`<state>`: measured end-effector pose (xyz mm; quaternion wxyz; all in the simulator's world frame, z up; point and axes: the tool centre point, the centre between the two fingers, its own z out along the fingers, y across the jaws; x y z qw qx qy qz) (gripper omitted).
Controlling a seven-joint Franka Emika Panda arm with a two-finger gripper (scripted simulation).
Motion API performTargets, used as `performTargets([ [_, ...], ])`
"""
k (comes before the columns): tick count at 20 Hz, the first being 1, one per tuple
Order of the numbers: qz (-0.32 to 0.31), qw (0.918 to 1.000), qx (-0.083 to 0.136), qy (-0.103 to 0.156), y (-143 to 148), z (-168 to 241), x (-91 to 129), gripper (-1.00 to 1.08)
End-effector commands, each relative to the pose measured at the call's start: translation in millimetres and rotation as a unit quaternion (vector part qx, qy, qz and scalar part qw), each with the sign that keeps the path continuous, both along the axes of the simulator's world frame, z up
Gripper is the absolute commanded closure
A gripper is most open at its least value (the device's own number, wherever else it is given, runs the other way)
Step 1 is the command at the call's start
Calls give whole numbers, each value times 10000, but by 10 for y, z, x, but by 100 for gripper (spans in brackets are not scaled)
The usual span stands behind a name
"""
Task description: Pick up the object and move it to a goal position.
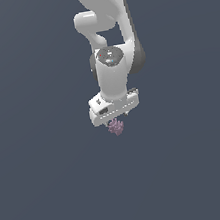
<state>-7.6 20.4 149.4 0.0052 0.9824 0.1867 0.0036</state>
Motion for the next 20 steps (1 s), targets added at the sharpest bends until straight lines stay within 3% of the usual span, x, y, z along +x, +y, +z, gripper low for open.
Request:
performTargets([
  [1,345,9994,-3,10,-11,-72,-34,-92],
  [7,1162,9932,-2,31,-31,-237,-120,-92],
  [20,2461,9692,24,54,-48,-489,-271,-92],
])
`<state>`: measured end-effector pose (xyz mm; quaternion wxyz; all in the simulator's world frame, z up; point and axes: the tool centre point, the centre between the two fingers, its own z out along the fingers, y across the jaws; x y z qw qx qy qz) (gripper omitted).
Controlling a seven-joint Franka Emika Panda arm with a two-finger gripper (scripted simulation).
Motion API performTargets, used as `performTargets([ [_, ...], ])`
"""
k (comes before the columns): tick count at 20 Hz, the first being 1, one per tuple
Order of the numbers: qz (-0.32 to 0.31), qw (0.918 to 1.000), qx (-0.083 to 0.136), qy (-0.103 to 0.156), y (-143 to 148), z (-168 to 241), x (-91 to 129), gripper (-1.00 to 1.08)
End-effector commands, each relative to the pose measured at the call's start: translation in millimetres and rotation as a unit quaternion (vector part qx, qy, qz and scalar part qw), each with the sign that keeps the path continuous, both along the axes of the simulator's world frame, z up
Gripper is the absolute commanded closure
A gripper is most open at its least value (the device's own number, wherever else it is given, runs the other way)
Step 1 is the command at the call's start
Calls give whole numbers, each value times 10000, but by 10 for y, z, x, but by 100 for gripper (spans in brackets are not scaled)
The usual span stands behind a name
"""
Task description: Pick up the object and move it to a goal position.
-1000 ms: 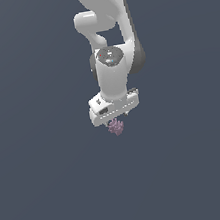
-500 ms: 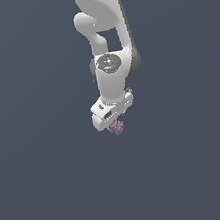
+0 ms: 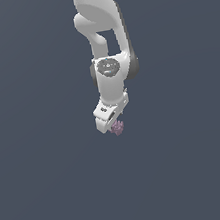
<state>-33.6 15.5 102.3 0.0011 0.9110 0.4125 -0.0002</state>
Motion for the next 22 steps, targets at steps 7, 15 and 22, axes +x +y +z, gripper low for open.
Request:
performTargets([
  [7,335,9994,11,3,-1,-59,-39,-92],
  [15,322,9995,11,4,0,-177,-42,-92],
  [22,339,9994,12,3,2,-493,-50,-92],
])
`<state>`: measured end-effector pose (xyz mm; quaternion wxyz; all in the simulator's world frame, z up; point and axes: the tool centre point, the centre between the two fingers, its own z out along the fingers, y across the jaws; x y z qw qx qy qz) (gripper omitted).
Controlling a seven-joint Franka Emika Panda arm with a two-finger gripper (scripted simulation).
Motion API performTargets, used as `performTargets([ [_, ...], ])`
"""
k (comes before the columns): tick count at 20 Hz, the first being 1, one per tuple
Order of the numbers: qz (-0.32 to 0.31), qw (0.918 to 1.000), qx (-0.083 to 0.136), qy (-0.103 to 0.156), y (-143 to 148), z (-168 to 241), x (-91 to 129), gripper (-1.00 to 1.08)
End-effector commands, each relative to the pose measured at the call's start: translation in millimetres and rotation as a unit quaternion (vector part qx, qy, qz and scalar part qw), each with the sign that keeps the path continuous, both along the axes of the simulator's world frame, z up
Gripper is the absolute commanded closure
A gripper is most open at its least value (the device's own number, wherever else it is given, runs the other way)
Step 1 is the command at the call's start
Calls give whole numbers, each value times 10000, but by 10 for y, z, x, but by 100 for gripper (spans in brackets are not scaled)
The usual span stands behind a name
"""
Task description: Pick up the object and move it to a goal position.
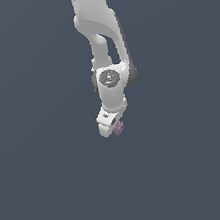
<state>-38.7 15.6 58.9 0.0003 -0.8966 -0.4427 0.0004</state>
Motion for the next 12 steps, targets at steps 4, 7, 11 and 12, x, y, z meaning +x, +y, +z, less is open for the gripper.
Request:
performTargets([
  [4,4,10000,0,-4,-2,-124,9,-92],
  [7,4,10000,0,-4,-2,-126,10,108],
  [11,4,10000,0,-4,-2,-126,10,108],
  [12,4,10000,0,-4,-2,-126,10,108],
])
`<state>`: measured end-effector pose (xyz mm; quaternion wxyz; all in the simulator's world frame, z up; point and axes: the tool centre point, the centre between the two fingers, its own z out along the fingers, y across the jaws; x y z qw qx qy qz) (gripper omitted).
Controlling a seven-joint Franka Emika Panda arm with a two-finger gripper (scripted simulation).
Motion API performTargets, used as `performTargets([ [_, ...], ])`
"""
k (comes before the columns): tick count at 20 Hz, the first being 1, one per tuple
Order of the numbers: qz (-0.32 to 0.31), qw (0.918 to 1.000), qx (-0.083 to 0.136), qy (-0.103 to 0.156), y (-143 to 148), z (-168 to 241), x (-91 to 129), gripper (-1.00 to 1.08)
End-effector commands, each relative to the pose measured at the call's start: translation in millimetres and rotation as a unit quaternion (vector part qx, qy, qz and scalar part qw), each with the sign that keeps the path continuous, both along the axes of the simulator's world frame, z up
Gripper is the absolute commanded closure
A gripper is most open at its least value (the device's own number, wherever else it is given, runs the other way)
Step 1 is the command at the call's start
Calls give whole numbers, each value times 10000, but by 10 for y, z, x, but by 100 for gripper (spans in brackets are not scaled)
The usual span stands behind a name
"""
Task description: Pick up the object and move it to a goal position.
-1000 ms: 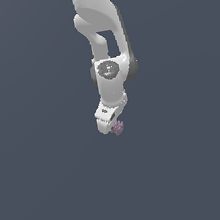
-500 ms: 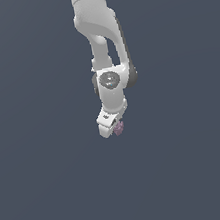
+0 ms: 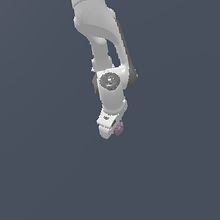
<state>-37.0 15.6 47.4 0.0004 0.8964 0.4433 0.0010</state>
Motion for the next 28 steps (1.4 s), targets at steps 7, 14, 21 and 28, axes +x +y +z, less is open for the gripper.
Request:
performTargets([
  [7,1,10000,-1,4,27,7,13,108],
  [14,1,10000,-1,4,272,111,167,108],
  [21,-2,10000,2,6,701,292,445,108],
  [28,-5,10000,3,8,1189,499,772,108],
])
